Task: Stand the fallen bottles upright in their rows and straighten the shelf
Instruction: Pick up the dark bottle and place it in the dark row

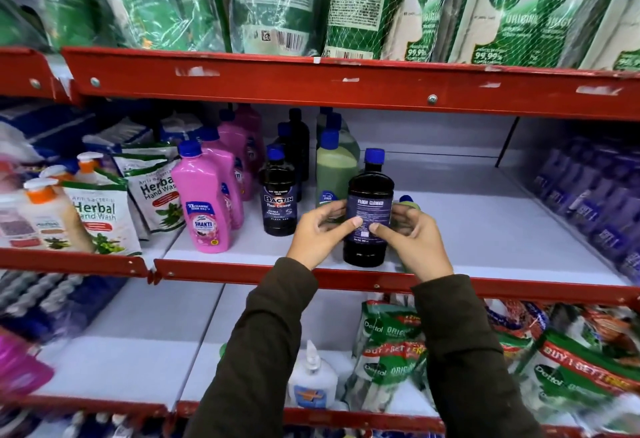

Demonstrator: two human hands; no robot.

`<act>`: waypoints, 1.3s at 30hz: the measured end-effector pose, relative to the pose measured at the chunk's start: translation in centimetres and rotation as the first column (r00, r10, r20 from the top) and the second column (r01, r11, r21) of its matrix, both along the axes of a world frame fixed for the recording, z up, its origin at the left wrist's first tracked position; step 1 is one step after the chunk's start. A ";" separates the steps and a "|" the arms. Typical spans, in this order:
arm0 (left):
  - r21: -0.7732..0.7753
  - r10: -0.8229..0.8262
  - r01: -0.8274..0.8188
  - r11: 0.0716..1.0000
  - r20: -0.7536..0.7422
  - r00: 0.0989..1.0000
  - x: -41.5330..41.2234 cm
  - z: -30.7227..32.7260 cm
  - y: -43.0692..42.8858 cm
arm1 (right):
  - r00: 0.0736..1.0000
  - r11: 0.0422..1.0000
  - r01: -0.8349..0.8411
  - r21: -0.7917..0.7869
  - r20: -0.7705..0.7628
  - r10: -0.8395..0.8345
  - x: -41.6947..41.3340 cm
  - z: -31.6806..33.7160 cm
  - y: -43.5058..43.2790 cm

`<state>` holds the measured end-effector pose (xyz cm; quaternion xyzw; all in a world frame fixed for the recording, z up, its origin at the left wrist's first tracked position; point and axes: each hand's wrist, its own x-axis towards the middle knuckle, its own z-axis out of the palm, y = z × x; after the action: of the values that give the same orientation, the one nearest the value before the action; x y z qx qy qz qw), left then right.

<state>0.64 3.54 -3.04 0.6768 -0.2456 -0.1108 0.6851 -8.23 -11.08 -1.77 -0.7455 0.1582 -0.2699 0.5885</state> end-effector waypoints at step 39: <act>0.089 0.020 -0.026 0.996 0.071 0.997 4.9 -3.0 13.1 | 0.981 0.968 -0.186 -0.168 0.027 0.193 7.1 -3.8 14.1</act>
<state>5.53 16.66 -6.07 0.7131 -0.2565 -0.0902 0.6462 -1.17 3.04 -5.57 -0.7972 0.0506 -0.2407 0.5513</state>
